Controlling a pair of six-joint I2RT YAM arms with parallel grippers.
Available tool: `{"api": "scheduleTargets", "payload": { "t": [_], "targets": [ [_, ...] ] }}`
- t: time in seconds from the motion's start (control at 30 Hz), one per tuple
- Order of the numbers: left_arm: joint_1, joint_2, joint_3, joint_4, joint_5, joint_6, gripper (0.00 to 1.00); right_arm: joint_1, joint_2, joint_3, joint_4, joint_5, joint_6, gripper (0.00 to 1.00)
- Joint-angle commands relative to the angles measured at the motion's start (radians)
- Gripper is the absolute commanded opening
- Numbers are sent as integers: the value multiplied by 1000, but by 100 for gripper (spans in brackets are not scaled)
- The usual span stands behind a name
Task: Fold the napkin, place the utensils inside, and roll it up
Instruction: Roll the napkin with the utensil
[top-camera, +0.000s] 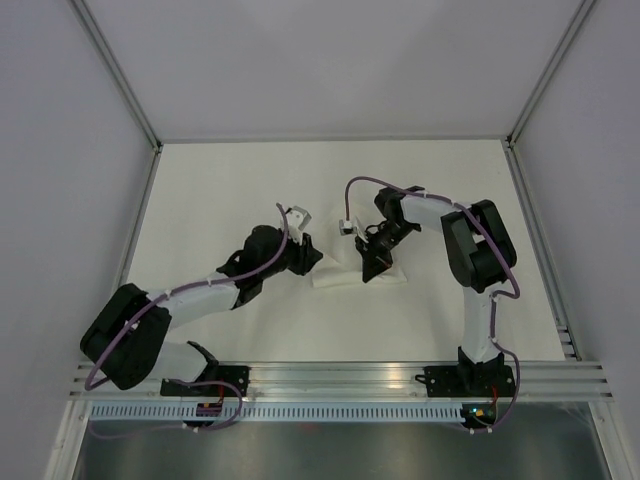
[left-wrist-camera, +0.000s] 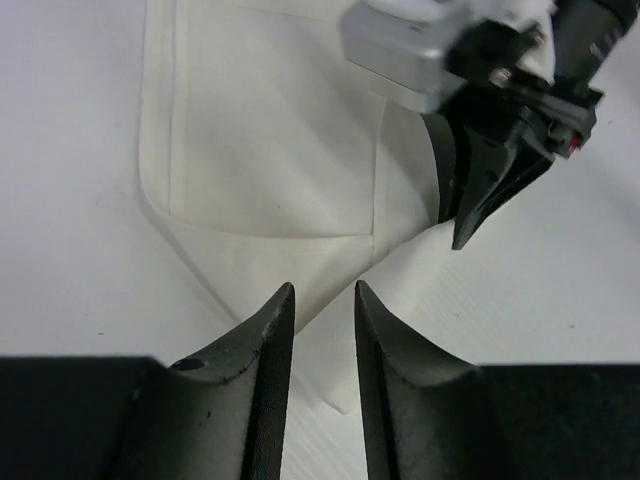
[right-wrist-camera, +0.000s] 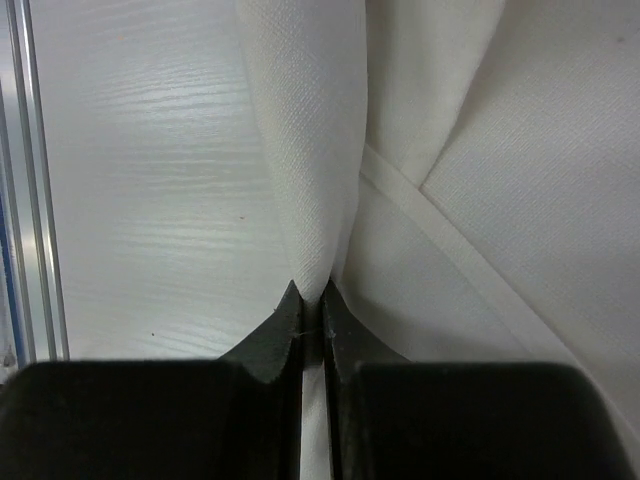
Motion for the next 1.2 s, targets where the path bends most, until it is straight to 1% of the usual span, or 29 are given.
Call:
{"api": "scheduleTargets", "payload": {
  "t": [0.0,0.07,0.1,0.17,0.23,0.3,0.37,0.4,0.5,0.6,0.7,0.83,1.03,1.17],
  "targets": [
    [-151,-33,-65,237,-283,229,36,-5,98,3,-97,84,-83,5],
    [-214,-12,-77,266,-378,330,35,-7,116,29,-114,85,-85,5],
    [-269,-1,-80,303,-409,410,38,-10,131,36,-127,85,-88,5],
    [-317,33,-70,322,-490,475,40,-15,145,58,-140,85,-86,5],
    [-388,92,-67,378,-571,591,42,-16,165,72,-154,85,-85,5],
    [-446,153,-44,392,-598,683,45,-18,181,89,-170,85,-89,5],
    [-486,192,-10,378,-593,723,45,-18,196,105,-180,88,-91,5],
    [-497,235,-1,377,-593,760,45,-19,201,110,-187,90,-89,6],
    [-531,281,29,369,-581,806,47,-21,214,124,-195,94,-88,5],
    [-540,301,55,336,-514,796,51,-21,225,132,-197,97,-83,6],
    [-540,323,82,282,-475,805,55,-21,236,135,-198,101,-83,5],
    [-540,352,121,207,-396,791,55,-22,240,142,-204,97,-83,6],
    [-531,387,154,119,-348,757,55,-24,250,152,-213,99,-83,6],
    [-503,416,154,128,-334,745,55,-25,251,153,-215,96,-83,5]
  ]
}}
